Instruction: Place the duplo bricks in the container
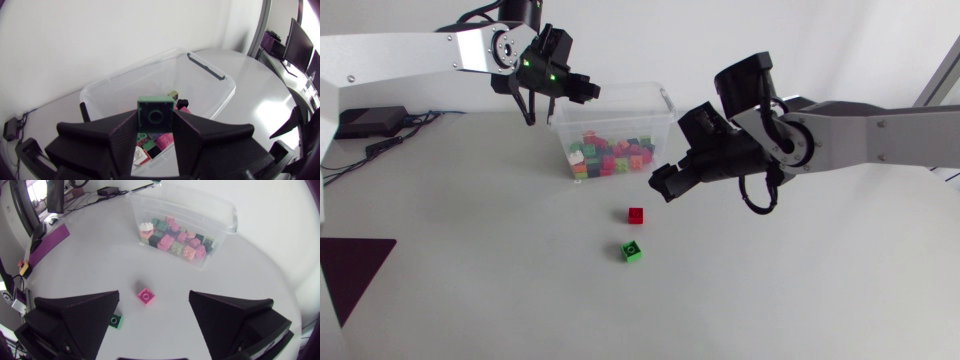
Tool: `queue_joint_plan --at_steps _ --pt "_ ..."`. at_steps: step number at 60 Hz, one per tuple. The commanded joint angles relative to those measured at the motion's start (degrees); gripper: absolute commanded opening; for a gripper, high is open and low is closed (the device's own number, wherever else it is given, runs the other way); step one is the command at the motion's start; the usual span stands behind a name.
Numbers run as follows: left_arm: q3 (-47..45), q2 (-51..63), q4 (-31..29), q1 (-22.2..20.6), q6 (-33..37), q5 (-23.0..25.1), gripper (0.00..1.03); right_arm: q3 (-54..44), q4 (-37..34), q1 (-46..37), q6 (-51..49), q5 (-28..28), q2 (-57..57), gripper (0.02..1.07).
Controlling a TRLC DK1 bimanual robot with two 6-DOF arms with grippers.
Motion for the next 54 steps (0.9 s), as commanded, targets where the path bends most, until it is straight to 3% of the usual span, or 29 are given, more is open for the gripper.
queue_joint_plan --at_steps 1,10,22,27,38,48,54 --pt "3.29 2.30 0.61 0.46 -1.88 0.67 0.21 -1.86 0.83 0.49 -1.62 -0.18 -0.69 1.02" --pt "4.34 3.53 0.61 0.20 -1.97 0.41 0.43 -3.35 1.01 1.19 -1.53 -0.18 -0.08 1.02" --pt "6.45 4.76 0.61 0.46 -1.88 -0.29 0.85 -3.00 0.75 3.03 -1.09 1.22 2.47 1.02" --pt "6.10 4.50 0.61 0.29 -1.88 -0.38 0.95 -2.04 0.66 4.00 0.05 1.75 4.14 1.02" --pt "1.00 -0.51 0.79 0.20 -0.82 -0.38 0.97 2.10 -1.01 5.14 4.19 3.07 8.45 1.02" --pt "-10.68 -9.21 8.17 0.46 1.81 -0.38 0.97 5.61 -2.42 6.55 7.26 5.70 12.05 1.02" --pt "-16.40 -13.61 9.13 0.55 4.36 -0.29 0.98 8.07 -4.00 6.99 10.07 6.67 14.77 1.02"
